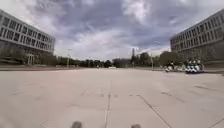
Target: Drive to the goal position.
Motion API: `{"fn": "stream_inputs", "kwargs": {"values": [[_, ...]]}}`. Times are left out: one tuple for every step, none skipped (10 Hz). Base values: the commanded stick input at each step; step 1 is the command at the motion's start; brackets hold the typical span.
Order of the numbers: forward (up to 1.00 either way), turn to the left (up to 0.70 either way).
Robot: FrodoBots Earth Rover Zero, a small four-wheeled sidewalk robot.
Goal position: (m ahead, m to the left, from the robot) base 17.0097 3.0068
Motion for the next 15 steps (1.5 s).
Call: {"fn": "stream_inputs", "kwargs": {"values": [[0.7, 0.02], [0.7, 0.02], [0.7, 0.02], [0.7, 0.02], [0.7, 0.02], [0.7, 0.02], [0.7, 0.02], [0.7, 0.02], [0.7, 0.02], [0.7, 0.02], [0.7, 0.02], [0.7, 0.02], [0.7, 0.02], [0.7, 0.02], [0.7, 0.02]]}}
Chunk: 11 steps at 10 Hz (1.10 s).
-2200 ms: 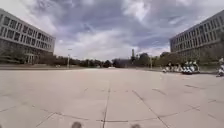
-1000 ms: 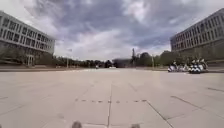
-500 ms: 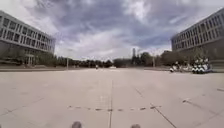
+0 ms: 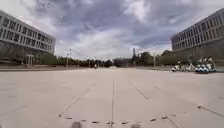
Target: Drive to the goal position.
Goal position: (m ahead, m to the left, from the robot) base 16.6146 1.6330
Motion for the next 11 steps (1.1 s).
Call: {"fn": "stream_inputs", "kwargs": {"values": [[0.7, 0.02], [0.7, 0.01], [0.7, 0.0], [0.7, 0.01], [0.7, 0.02], [0.7, 0.02], [0.7, 0.02], [0.7, 0.02], [0.7, 0.02], [0.7, 0.02], [0.7, 0.0]]}}
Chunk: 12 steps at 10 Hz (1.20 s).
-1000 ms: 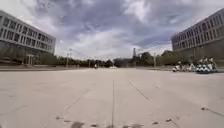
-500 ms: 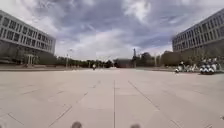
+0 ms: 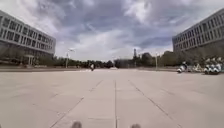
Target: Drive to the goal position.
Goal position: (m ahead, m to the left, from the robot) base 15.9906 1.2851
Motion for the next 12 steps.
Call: {"fn": "stream_inputs", "kwargs": {"values": [[0.7, 0.02], [0.7, 0.01], [0.7, 0.01], [0.7, 0.01], [0.7, 0.01], [0.7, 0.01], [0.7, 0.0], [0.7, 0.02], [0.7, 0.02], [0.7, 0.01], [0.7, 0.0], [0.7, 0.0]]}}
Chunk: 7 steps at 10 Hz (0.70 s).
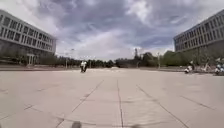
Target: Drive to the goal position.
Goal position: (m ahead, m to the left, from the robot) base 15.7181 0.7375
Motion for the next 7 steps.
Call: {"fn": "stream_inputs", "kwargs": {"values": [[0.7, 0.01], [0.7, 0.0], [0.7, 0.0], [0.7, 0.0], [0.7, 0.0], [0.7, 0.02], [0.7, 0.02]]}}
